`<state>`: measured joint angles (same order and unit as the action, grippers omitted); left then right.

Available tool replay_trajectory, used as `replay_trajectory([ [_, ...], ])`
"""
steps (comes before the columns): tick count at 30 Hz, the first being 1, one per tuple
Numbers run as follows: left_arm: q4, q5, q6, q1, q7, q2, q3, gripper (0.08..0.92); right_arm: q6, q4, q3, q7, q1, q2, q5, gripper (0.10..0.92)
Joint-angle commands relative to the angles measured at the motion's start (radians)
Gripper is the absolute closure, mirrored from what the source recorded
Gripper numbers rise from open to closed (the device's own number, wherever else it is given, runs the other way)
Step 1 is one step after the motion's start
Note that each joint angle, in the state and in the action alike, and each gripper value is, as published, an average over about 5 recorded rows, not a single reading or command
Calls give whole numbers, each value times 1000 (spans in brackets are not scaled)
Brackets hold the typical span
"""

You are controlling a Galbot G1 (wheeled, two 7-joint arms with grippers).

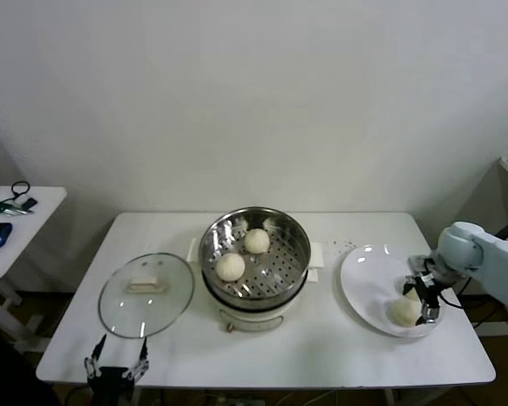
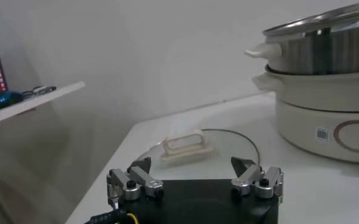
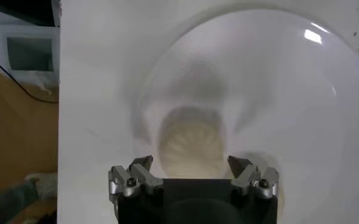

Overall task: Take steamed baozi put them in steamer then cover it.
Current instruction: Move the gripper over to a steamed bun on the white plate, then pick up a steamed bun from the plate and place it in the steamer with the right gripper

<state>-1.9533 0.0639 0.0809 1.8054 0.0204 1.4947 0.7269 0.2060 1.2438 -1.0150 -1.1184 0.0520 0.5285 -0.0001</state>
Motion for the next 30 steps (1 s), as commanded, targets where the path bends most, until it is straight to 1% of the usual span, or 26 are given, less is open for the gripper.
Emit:
replay_trajectory([
  [1,9,-1,4,3,-1,3,0,177,-4,-48,35,-2,-47,36,-34,203],
  [9,12,-2,4,2,-2,3,4,177,-6,-58,27,-11,-42,57,-33,205],
  [11,13,-2,4,1,-2,4,3,177,-6,-56,24,-15,-40,58,-32,220],
  [16,13,-1,4,-1,-2,7,-1,177,-11,-52,7,-18,-20,57,-26,304],
  [22,16,-5,9,2,-3,7,0,177,-41,-53,-10,-31,21,54,-20,348],
  [26,16,-7,13,8,-4,6,0,177,-107,-36,-49,-48,102,60,-11,355],
  [30,14,-6,15,11,-4,5,-1,177,-249,-9,-135,-94,257,94,-23,355],
])
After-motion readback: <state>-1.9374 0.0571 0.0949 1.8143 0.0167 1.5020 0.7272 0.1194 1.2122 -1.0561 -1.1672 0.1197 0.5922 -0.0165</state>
